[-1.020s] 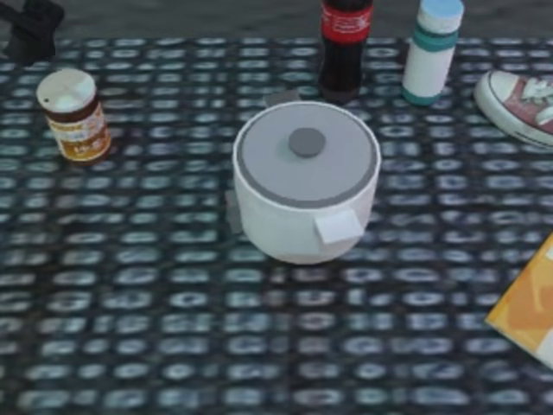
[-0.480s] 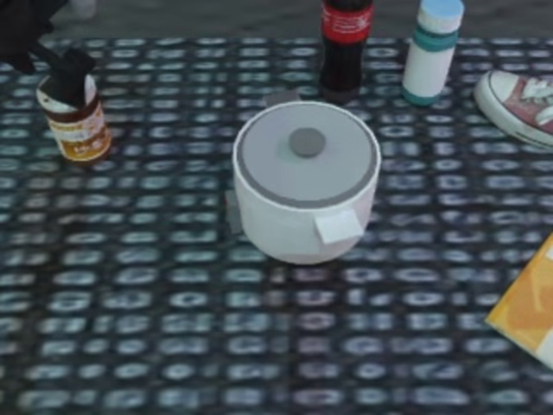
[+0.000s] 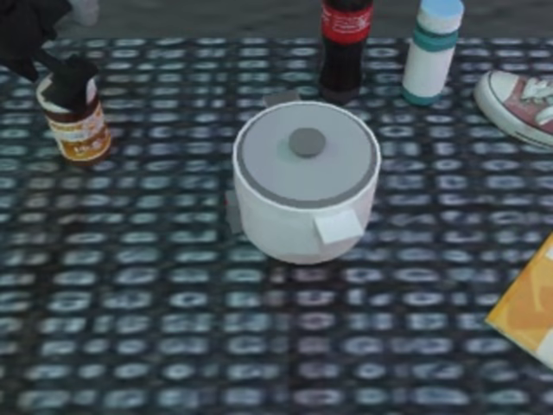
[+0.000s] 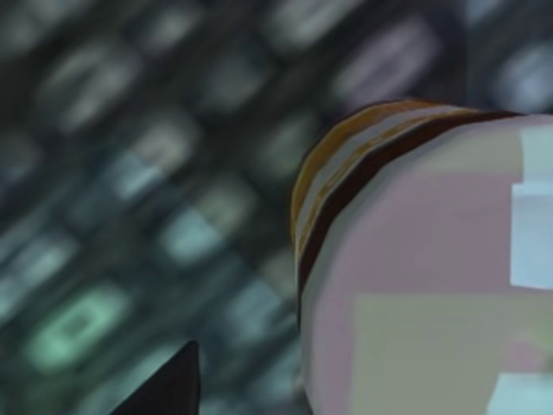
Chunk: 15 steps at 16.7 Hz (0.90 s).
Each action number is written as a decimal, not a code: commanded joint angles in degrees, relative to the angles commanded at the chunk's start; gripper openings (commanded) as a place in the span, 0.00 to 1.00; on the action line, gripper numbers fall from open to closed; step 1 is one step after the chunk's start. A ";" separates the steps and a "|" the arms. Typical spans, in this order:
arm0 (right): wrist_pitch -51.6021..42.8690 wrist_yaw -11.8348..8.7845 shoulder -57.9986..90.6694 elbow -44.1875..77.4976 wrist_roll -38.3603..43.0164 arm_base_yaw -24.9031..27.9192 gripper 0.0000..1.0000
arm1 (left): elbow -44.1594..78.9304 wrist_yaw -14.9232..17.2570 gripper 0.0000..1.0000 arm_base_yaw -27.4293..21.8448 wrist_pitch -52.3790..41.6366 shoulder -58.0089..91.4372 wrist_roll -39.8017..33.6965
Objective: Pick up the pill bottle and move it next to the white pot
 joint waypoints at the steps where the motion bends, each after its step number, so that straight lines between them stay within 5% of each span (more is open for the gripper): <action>1: 0.00 0.00 0.00 0.00 0.00 0.00 1.00 | -0.19 0.00 1.00 0.02 0.21 0.01 -0.04; 12: 0.00 0.00 0.00 0.00 0.00 0.00 1.00 | -8.73 -0.06 1.00 -0.39 10.10 1.20 -0.65; 15: 0.00 0.00 0.00 0.00 0.00 0.00 1.00 | -8.73 -0.06 0.77 -0.39 10.10 1.20 -0.65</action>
